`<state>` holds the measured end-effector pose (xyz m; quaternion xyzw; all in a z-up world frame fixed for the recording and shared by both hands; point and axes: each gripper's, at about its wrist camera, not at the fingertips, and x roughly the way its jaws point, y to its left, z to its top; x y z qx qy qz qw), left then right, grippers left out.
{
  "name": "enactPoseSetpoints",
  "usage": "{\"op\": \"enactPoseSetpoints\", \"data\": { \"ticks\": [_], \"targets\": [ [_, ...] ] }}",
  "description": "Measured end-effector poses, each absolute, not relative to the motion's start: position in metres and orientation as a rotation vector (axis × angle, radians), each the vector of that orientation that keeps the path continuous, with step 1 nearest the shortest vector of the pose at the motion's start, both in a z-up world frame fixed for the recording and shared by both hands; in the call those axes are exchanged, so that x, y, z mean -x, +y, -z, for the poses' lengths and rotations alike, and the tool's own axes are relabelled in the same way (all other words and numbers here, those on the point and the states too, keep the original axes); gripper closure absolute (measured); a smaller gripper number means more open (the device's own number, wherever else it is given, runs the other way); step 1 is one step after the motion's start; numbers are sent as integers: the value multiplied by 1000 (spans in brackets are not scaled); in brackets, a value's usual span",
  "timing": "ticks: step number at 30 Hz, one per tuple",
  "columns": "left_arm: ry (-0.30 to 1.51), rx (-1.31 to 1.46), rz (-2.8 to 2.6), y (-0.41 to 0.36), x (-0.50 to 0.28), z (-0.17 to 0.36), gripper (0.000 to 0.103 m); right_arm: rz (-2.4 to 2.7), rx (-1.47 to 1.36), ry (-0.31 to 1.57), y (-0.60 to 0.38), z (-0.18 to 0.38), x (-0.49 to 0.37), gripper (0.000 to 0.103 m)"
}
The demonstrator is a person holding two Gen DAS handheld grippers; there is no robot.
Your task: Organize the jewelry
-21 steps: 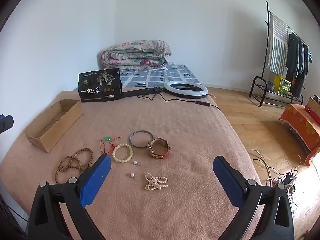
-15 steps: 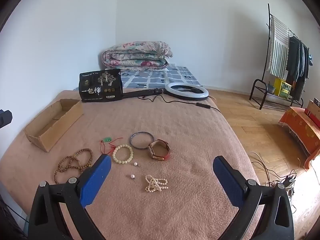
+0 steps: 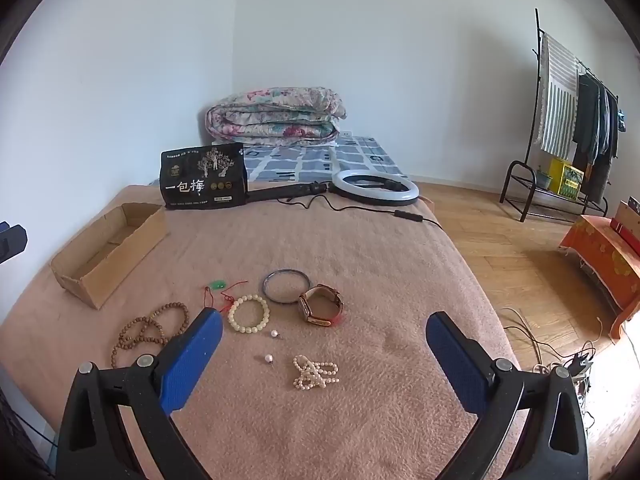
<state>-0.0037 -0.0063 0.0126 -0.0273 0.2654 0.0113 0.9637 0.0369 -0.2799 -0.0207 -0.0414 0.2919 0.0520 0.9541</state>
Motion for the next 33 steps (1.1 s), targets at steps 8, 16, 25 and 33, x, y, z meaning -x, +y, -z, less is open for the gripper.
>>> {"op": "enactPoseSetpoints", "data": {
  "ticks": [8,16,25,33],
  "targets": [
    [534,52,-24,-7,3,-16,0,-106,83,593,-280,22,-37,0],
    [533,50,-28,-7,3,-20,0,-106,83,594,-280,21,-37,0],
    [530,47,-27,-8,4,-19,0,-108,86,595,-280,21,-37,0],
    [528,47,-28,-9,6,-18,0,-108,88,598,-278,21,-36,0]
  ]
}}
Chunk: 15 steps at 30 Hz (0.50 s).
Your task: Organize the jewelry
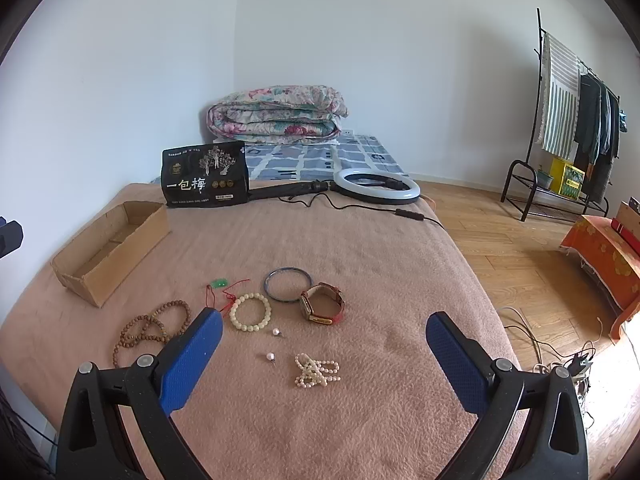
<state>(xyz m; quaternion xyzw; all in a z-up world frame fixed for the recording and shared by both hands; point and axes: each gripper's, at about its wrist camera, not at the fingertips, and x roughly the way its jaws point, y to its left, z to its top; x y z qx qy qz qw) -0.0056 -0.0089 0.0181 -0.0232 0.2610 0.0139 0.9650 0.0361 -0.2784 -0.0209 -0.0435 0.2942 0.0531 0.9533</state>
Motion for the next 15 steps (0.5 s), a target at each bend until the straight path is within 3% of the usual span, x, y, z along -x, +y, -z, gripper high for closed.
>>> {"op": "enactPoseSetpoints", "data": {
  "ticks": [15],
  "targets": [
    [525,45,-29,-11,7,-18,0,-106,86,597,-279,20,-35,0]
  ]
}}
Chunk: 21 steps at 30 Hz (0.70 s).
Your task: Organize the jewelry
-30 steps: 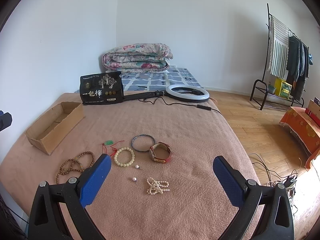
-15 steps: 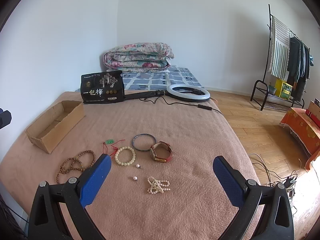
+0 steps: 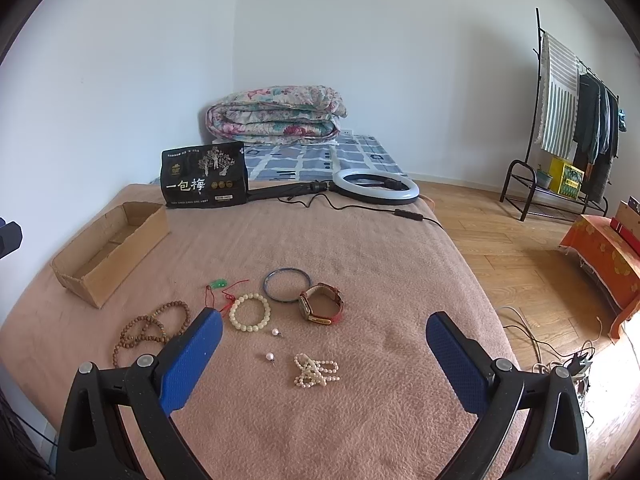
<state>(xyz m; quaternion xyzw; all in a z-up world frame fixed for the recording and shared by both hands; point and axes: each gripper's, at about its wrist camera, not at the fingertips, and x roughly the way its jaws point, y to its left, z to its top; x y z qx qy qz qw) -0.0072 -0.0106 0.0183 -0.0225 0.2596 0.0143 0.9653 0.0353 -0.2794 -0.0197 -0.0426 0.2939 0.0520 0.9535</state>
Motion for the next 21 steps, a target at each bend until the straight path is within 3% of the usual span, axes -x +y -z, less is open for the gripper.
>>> {"op": "enactPoseSetpoints", "data": {
  "ticks": [21],
  "targets": [
    [540,42,-41,1,5,-22,0,-111,93,608,-278,23,-35,0]
  ]
}}
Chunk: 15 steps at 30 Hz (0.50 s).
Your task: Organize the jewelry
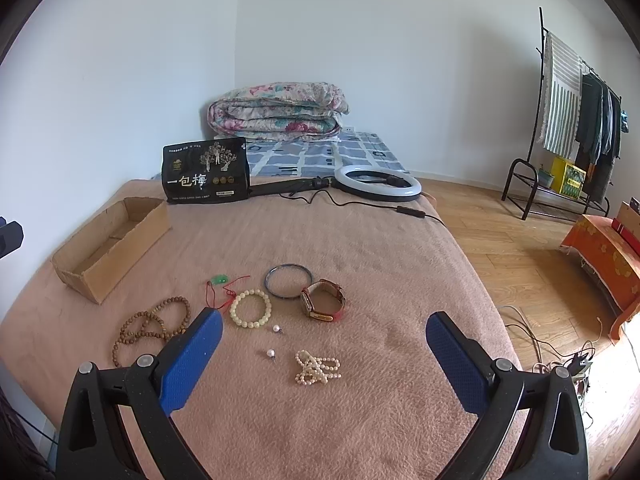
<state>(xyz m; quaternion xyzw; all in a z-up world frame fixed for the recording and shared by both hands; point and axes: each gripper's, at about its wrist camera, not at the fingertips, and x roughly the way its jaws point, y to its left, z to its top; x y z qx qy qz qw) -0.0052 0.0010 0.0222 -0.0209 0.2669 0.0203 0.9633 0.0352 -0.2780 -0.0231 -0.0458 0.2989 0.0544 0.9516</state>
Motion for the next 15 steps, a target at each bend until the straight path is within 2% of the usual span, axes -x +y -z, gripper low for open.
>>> {"op": "enactPoseSetpoints", "data": {
  "ticks": [15],
  "targets": [
    [620,67,-58,24,-12,4,0,-125,72,652,-282,30,-45,0]
  ]
}}
